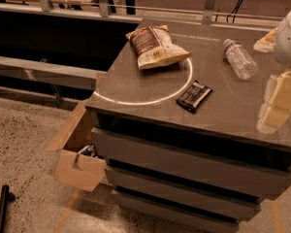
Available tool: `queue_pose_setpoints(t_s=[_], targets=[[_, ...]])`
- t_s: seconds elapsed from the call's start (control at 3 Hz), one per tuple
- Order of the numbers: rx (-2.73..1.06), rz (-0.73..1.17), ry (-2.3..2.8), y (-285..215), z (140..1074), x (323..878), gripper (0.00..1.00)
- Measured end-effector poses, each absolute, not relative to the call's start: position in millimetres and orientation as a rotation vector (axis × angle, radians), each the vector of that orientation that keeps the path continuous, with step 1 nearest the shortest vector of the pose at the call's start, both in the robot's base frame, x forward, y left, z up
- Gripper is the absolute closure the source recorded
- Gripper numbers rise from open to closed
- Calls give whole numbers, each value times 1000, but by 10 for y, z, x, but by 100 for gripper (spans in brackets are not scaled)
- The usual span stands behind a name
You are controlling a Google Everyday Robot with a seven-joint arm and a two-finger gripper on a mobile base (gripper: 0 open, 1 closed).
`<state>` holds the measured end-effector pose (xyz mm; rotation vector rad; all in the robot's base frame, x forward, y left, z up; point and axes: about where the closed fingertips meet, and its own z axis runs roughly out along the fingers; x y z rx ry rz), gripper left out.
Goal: Move water bottle near rxbar chocolate
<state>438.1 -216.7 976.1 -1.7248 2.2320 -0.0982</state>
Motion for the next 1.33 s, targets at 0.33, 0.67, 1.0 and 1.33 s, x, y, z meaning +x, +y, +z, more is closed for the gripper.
queue_pose_setpoints(t_s=[0.33,0.67,1.0,1.33], targets=[[-1725,-98,2232,-2167,9762,4381,0],[-1645,-49,2240,-2214,9753,4415,0],[-1434,59,2275,-2364,9637,4450,0],[-1192,136,2283,-2540,9471,4473,0]])
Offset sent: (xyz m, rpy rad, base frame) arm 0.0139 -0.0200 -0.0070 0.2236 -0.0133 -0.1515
